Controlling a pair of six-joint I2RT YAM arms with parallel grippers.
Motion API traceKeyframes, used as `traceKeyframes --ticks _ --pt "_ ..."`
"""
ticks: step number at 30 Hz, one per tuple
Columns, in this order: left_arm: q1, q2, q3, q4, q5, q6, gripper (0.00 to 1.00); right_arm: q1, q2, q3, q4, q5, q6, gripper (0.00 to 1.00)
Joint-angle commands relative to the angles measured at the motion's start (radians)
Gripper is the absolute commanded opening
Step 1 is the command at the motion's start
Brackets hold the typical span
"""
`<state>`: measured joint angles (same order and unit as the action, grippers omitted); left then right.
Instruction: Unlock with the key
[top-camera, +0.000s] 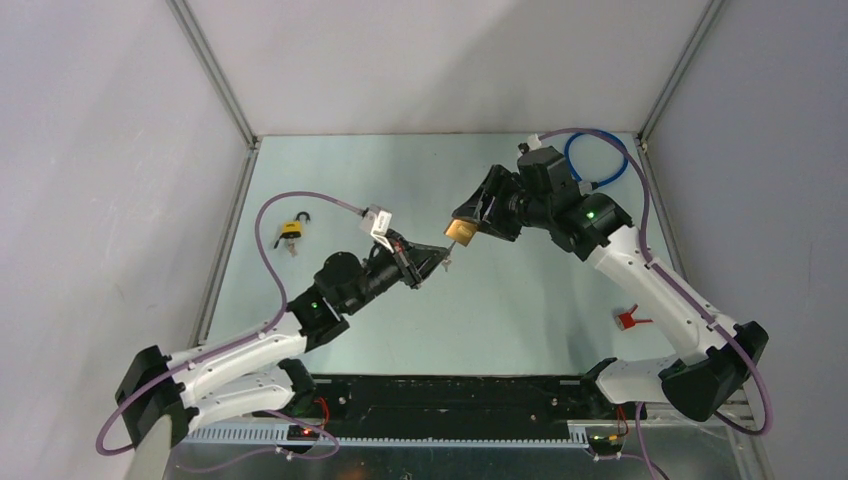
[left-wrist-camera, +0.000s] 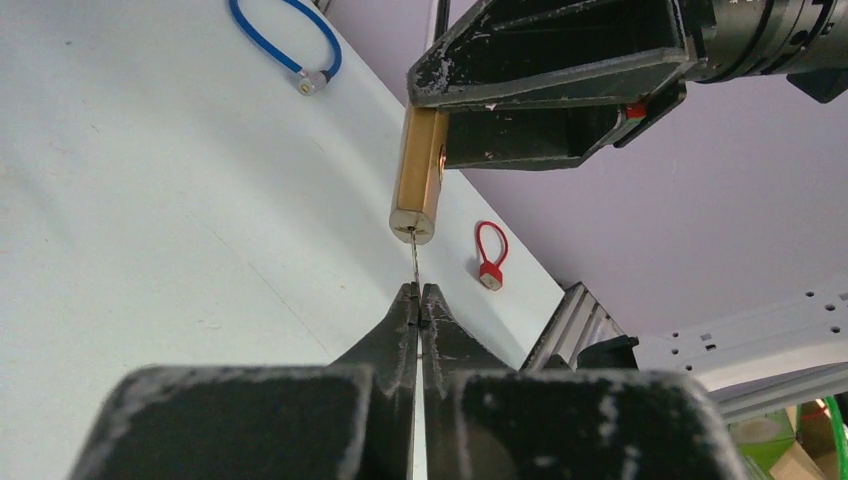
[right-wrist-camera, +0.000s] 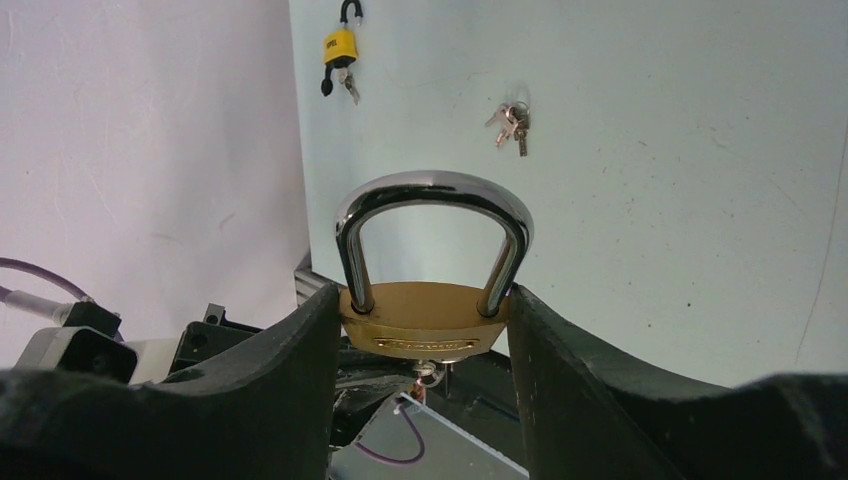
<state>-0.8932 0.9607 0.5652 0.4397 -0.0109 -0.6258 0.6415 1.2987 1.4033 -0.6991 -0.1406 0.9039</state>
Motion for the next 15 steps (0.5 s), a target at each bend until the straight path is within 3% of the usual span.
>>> traceKeyframes --ticks 1,15 --pt "-0.037 -0.008 0.02 0.104 -0.067 0.077 0.0 0.01 -0.016 0.038 0.076 -0.139 0.033 0.0" --pt "-0.113 0.004 0.001 0.145 -0.313 0.07 0.0 0.01 -0.062 0.018 0.077 -0.093 0.092 0.0"
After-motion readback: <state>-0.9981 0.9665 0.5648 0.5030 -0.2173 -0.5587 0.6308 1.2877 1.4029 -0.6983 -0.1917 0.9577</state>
